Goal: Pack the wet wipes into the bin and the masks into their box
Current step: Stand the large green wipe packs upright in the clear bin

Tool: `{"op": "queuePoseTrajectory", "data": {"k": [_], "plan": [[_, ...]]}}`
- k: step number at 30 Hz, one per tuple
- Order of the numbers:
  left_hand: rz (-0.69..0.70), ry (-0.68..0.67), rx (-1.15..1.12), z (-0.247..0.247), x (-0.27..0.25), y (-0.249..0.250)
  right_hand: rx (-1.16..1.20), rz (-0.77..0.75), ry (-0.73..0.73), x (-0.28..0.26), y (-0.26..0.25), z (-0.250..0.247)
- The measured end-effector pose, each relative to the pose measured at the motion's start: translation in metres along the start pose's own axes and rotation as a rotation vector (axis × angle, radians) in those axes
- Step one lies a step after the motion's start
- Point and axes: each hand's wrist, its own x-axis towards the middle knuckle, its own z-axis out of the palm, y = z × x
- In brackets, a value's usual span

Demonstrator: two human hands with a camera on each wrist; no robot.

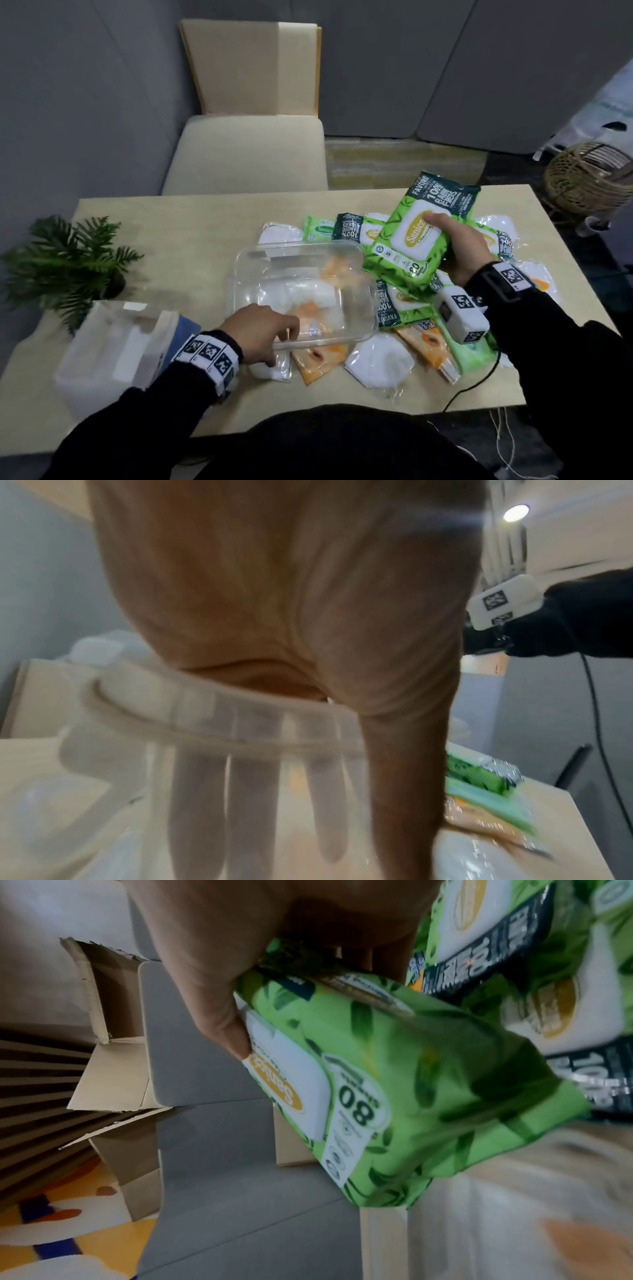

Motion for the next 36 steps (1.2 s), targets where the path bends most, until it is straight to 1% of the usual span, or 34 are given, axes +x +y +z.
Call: {"op": "queuePoseTrajectory", "data": {"k": [2, 3, 4, 6, 8, 9, 11, 13, 14, 16, 18, 21, 22, 24, 25, 26, 29, 30, 31, 33, 36], "plan": [[0.016, -0.041, -0.164, -0.004, 0.005, -0.007, 0.015, 0.008, -0.028, -0.009, 0.004, 0.011], [0.030, -0.041, -0.283, -0.007, 0.007, -0.010, 0.015, 0.008, -0.041, -0.013, 0.006, 0.017], [0.057, -0.007, -0.434, -0.011, 0.009, -0.012, 0.010, 0.005, -0.063, -0.018, 0.008, 0.024], [0.104, 0.144, -0.806, -0.023, 0.010, -0.011, 0.011, 0.008, -0.109, -0.028, 0.012, 0.040], [0.117, 0.283, -1.146, -0.040, 0.012, -0.003, 0.012, 0.018, -0.148, -0.041, 0.013, 0.057], [0.129, 0.320, -1.261, -0.049, 0.013, 0.004, 0.012, 0.016, -0.173, -0.047, 0.013, 0.066], [0.156, 0.332, -1.402, -0.063, 0.016, 0.018, 0.031, 0.010, -0.255, -0.060, 0.014, 0.085], [0.171, 0.334, -1.445, -0.069, 0.018, 0.028, 0.054, 0.023, -0.347, -0.069, 0.015, 0.100], [0.168, 0.345, -1.433, -0.070, 0.019, 0.028, 0.057, 0.030, -0.382, -0.071, 0.016, 0.104], [0.151, 0.365, -1.355, -0.071, 0.017, 0.020, 0.046, 0.074, -0.407, -0.070, 0.016, 0.106], [0.128, 0.403, -1.158, -0.076, 0.010, 0.006, -0.034, 0.067, -0.381, -0.063, 0.016, 0.098], [0.002, 0.473, -0.668, -0.086, -0.004, -0.009, -0.202, -0.072, -0.260, -0.048, 0.020, 0.081], [-0.031, 0.483, -0.552, -0.088, -0.007, -0.010, -0.218, -0.068, -0.241, -0.042, 0.023, 0.077], [-0.081, 0.501, -0.459, -0.089, -0.007, -0.011, -0.197, 0.028, -0.254, -0.030, 0.034, 0.074], [-0.105, 0.509, -0.470, -0.088, -0.006, -0.012, -0.221, 0.048, -0.270, -0.026, 0.041, 0.075], [-0.122, 0.515, -0.524, -0.085, -0.003, -0.012, -0.316, 0.024, -0.290, -0.023, 0.046, 0.078], [-0.130, 0.466, -0.825, -0.071, 0.009, -0.013, -0.853, -0.151, -0.325, -0.028, 0.052, 0.089], [-0.116, 0.440, -0.919, -0.067, 0.014, -0.013, -0.997, -0.209, -0.320, -0.029, 0.053, 0.090], [-0.100, 0.411, -1.002, -0.064, 0.018, -0.013, -1.071, -0.231, -0.331, -0.030, 0.053, 0.090], [-0.045, 0.362, -1.139, -0.058, 0.025, -0.010, -1.095, -0.219, -0.363, -0.029, 0.056, 0.086], [0.021, 0.303, -1.312, -0.051, 0.032, -0.004, -1.007, -0.138, -0.367, -0.025, 0.057, 0.075]]}}
